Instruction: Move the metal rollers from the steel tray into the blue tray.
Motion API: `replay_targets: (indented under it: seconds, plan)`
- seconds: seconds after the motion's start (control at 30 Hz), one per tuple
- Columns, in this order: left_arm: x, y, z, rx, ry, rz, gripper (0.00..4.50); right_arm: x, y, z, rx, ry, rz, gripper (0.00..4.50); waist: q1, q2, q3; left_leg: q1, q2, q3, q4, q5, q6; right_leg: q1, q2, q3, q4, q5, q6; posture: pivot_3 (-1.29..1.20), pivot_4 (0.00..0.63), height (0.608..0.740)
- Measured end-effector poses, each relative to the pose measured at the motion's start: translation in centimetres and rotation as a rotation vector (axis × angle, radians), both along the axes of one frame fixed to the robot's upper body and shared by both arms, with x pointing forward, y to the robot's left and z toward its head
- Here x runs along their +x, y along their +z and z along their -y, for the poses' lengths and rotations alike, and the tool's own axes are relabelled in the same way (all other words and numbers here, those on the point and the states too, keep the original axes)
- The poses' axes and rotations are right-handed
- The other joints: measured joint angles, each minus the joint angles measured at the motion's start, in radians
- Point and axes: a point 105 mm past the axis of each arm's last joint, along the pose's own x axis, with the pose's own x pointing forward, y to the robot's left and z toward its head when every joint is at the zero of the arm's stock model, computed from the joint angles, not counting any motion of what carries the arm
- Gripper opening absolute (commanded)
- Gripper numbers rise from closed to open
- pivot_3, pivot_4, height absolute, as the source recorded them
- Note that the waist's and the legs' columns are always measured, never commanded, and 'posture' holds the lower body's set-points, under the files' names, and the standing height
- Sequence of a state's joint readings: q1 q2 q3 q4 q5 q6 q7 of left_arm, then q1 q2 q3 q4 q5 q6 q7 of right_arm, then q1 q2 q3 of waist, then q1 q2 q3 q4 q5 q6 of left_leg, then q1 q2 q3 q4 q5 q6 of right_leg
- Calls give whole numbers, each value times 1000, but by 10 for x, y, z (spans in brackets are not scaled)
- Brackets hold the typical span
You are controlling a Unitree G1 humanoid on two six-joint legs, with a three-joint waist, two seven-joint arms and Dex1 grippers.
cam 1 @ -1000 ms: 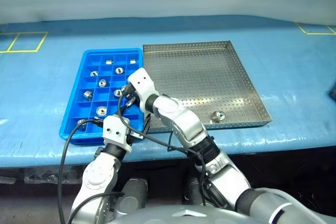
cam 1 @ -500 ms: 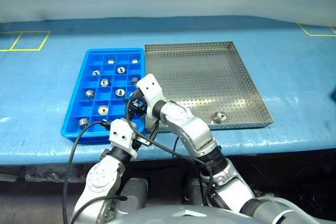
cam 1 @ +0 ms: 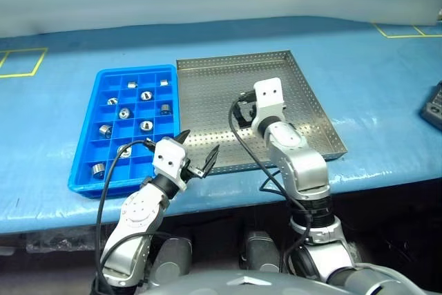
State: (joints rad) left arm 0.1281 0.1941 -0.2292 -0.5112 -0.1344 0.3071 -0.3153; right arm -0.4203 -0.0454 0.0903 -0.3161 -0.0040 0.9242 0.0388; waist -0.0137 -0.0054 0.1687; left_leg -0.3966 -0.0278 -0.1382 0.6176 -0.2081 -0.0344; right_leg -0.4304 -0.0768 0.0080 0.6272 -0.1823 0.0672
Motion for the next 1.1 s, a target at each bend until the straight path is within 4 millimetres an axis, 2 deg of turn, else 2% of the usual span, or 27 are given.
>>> replay_targets:
  seconds: [0.17,0.33,0.43,0.6,0.73,0.9,1.0,1.1]
  plan:
    - [17,8,10,29,-80,33,4500,-25,-6,23,-77,0,-104,4475,-25,0,0,0,0,1,4,0,0,2,0,1,0,1,1,-75,150,740]
    - [11,8,25,11,-176,25,4500,-52,-12,38,-169,48,-248,4475,-46,0,0,0,0,2,4,0,1,2,0,1,0,1,2,-111,150,740]
    - [5,5,34,0,-219,10,4500,-61,-19,45,-172,51,-335,4475,-55,0,0,0,0,3,4,-1,1,2,0,2,1,1,2,-101,150,740]
    - [-1,0,42,-21,-238,-14,4500,-59,-25,49,-121,34,-404,4475,-54,0,0,0,1,3,5,-1,1,2,0,1,1,1,2,-68,150,740]
    - [-5,-4,45,-43,-235,-26,4500,-55,-46,50,-45,12,-508,4475,-49,0,0,0,0,3,5,-1,1,2,0,2,0,1,2,-28,150,740]
    - [-7,-9,43,-49,-202,-46,4500,-47,-54,55,-18,-25,-544,4475,-41,0,0,0,0,3,5,-1,1,2,0,1,1,1,2,9,150,740]
    - [-6,-11,41,-55,-175,-52,4500,-45,-56,56,-18,-27,-557,3813,-34,0,0,0,0,3,5,-1,1,2,0,1,0,1,2,9,150,740]
    - [-7,-14,38,-58,-153,-66,4500,-44,-58,53,-12,-16,-570,2877,-29,0,0,0,0,3,5,-1,1,2,0,1,0,1,2,9,150,740]
